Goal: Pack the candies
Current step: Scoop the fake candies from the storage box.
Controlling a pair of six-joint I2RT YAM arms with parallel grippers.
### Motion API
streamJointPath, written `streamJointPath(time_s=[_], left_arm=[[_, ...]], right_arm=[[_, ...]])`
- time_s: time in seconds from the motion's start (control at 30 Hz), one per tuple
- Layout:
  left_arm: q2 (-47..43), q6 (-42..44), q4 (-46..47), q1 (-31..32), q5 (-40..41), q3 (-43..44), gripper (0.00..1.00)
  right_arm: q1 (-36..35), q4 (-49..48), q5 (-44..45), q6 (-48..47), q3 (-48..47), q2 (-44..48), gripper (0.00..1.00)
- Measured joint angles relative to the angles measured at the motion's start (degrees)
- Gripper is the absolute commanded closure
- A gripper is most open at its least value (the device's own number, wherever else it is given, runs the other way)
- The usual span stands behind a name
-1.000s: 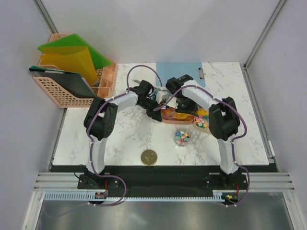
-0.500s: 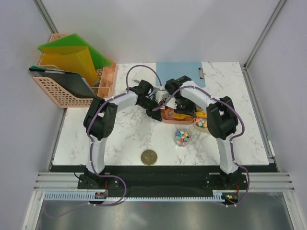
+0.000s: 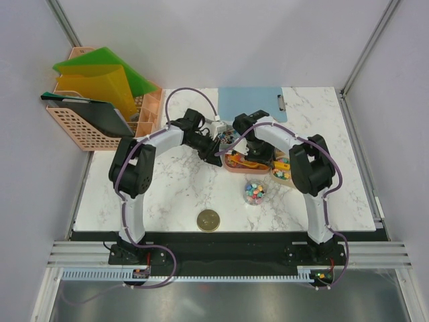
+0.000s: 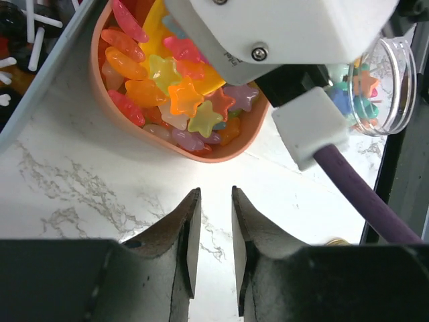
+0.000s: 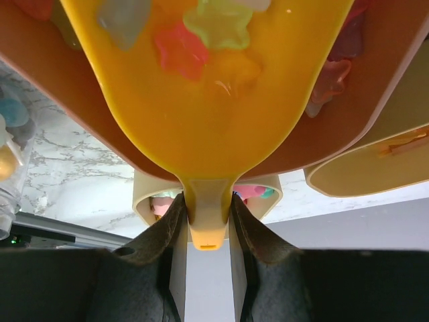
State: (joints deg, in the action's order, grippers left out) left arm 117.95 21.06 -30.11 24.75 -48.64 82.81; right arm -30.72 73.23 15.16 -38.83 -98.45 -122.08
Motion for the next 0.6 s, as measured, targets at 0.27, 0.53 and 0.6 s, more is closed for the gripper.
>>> streamJointPath(time_s=[0.27, 0.53, 0.6], left_arm=[[-2.4, 0.02, 0.04, -0.35, -1.05, -1.09, 0.65], [-2.86, 0.04, -0.28, -0.37, -1.07, -1.99, 0.65], [-3.06, 0.04, -0.33, -0.37, -1.07, -1.99, 0.65]], right_arm=[[0.26, -2.08, -1.18, 0.48, 2.4, 1.99, 0.71], [1.11, -2.99, -4.5, 1.09, 4.2, 3.5, 0.52], [1.53, -3.04, -5.66, 1.09, 4.66, 3.96, 0.49]])
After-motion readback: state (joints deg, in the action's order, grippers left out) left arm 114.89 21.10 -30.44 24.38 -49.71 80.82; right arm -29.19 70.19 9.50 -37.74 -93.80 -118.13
